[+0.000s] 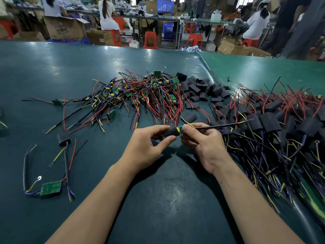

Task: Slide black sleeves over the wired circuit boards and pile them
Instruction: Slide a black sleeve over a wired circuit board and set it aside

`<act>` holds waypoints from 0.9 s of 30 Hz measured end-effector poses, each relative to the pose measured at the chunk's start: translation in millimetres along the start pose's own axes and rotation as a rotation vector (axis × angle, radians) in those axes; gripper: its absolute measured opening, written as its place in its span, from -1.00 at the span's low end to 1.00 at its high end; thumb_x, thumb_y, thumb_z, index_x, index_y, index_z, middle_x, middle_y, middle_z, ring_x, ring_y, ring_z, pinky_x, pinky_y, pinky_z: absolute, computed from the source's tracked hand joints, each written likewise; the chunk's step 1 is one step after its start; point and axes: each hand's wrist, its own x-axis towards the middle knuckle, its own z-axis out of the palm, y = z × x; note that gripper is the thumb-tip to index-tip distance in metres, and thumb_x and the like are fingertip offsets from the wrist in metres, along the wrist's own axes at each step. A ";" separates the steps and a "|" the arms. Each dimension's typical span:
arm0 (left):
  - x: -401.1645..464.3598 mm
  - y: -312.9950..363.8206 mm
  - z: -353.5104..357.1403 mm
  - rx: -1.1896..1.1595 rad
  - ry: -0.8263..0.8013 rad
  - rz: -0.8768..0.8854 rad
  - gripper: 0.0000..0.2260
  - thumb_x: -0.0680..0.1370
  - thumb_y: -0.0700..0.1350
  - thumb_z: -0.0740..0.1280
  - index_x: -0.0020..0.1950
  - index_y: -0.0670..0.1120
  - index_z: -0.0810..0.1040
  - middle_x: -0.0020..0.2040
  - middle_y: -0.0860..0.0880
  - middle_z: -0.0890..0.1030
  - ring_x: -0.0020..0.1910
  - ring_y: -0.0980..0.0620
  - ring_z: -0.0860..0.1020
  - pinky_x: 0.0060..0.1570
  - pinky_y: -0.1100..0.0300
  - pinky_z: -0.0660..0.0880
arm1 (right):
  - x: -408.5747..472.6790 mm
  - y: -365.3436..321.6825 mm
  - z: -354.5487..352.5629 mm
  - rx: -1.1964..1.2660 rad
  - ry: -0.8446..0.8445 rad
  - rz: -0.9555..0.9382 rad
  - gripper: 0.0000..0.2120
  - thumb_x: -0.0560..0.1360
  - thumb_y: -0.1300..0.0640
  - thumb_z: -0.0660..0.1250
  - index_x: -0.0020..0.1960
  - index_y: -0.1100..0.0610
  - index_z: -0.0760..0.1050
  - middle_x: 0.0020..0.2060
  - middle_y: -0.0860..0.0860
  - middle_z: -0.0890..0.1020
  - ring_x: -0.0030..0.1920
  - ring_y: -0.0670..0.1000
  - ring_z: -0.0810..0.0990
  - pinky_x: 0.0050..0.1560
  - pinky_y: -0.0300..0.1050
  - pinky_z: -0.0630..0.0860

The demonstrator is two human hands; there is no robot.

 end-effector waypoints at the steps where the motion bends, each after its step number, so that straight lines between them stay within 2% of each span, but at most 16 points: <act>1: -0.3 0.9 0.5 0.004 -0.001 0.013 -0.71 0.45 -0.08 0.52 0.15 -0.12 0.67 -0.09 0.15 0.67 -0.11 0.22 0.65 0.01 0.37 0.53 | 0.0 0.2 -0.1 -0.006 0.001 0.002 -0.89 0.26 0.16 0.51 -0.24 0.15 0.64 -0.32 0.06 0.69 -0.32 -0.02 0.65 -0.29 -0.20 0.59; 5: -0.5 3.2 -0.1 0.058 0.054 0.102 -0.68 0.41 -0.14 0.56 0.13 -0.19 0.68 -0.06 0.03 0.70 -0.11 0.19 0.64 0.01 0.37 0.53 | 0.6 -0.3 -1.1 -0.023 0.021 0.024 -0.83 0.23 0.13 0.53 -0.23 0.18 0.64 -0.29 0.11 0.69 -0.33 0.02 0.65 -0.33 -0.21 0.57; 10: -1.3 6.5 -0.5 0.106 0.083 0.159 -0.68 0.40 -0.22 0.57 0.14 -0.21 0.67 -0.01 -0.06 0.71 -0.08 0.07 0.67 0.05 0.21 0.58 | 0.3 3.7 -0.7 -0.065 0.037 0.028 -0.90 0.29 0.14 0.52 -0.28 0.17 0.65 -0.37 0.10 0.66 -0.43 -0.01 0.61 -0.40 -0.25 0.55; 13: -0.8 7.0 -1.3 0.101 0.088 0.144 -0.67 0.41 -0.21 0.56 0.16 -0.20 0.67 0.01 -0.06 0.71 -0.06 0.06 0.68 0.07 0.18 0.58 | 0.2 5.7 -0.9 -0.091 0.036 -0.036 -0.92 0.32 0.17 0.51 -0.22 0.18 0.67 -0.35 0.10 0.68 -0.39 0.01 0.62 -0.35 -0.23 0.57; 16: -0.5 5.7 -2.1 0.079 0.098 0.098 -0.65 0.43 -0.17 0.55 0.20 -0.17 0.66 0.02 -0.05 0.71 -0.03 0.11 0.68 0.09 0.26 0.56 | -0.6 4.2 0.0 -0.035 -0.016 -0.039 -0.91 0.24 0.18 0.50 -0.26 0.16 0.70 -0.31 0.09 0.70 -0.31 0.01 0.66 -0.26 -0.22 0.59; 18: -0.7 5.4 -1.0 0.040 0.068 0.083 -0.65 0.44 -0.16 0.54 0.20 -0.17 0.65 0.04 0.00 0.70 -0.01 0.25 0.65 0.09 0.37 0.52 | -1.9 3.2 0.8 -0.035 -0.049 -0.032 -0.96 0.25 0.20 0.49 -0.29 0.14 0.70 -0.32 0.07 0.69 -0.31 -0.01 0.66 -0.26 -0.23 0.59; 20: -1.4 5.5 0.4 0.046 0.036 0.088 -0.66 0.45 -0.17 0.52 0.22 -0.17 0.64 0.05 0.02 0.69 0.00 0.30 0.63 0.09 0.42 0.49 | -3.2 2.2 1.0 -0.062 -0.077 -0.026 -0.97 0.27 0.20 0.49 -0.28 0.11 0.66 -0.33 0.05 0.67 -0.31 0.00 0.65 -0.30 -0.22 0.59; 23: -1.2 4.8 0.1 0.070 0.014 0.093 -0.66 0.48 -0.17 0.50 0.25 -0.15 0.63 0.07 -0.02 0.70 0.02 0.19 0.65 0.13 0.31 0.54 | -3.4 1.0 -0.5 -0.129 -0.095 -0.016 -0.89 0.37 0.26 0.48 -0.24 0.08 0.61 -0.31 0.04 0.66 -0.30 0.02 0.66 -0.35 -0.21 0.57; 25: -1.3 5.4 -0.6 0.104 0.007 0.095 -0.65 0.49 -0.16 0.49 0.27 -0.12 0.62 0.10 -0.04 0.69 0.07 0.08 0.65 0.16 0.13 0.55 | -3.2 3.2 -0.6 -0.169 -0.097 -0.024 -0.85 0.45 0.36 0.43 -0.19 0.14 0.56 -0.30 0.08 0.66 -0.31 0.05 0.66 -0.33 -0.16 0.59; 27: -1.2 5.9 -0.6 0.118 0.006 0.115 -0.64 0.49 -0.19 0.48 0.29 -0.12 0.60 0.14 -0.02 0.67 0.12 0.05 0.62 0.19 0.04 0.52 | -4.1 7.2 1.2 -0.190 -0.094 -0.033 -0.85 0.44 0.39 0.43 -0.18 0.18 0.53 -0.28 0.12 0.67 -0.30 0.08 0.67 -0.30 -0.11 0.62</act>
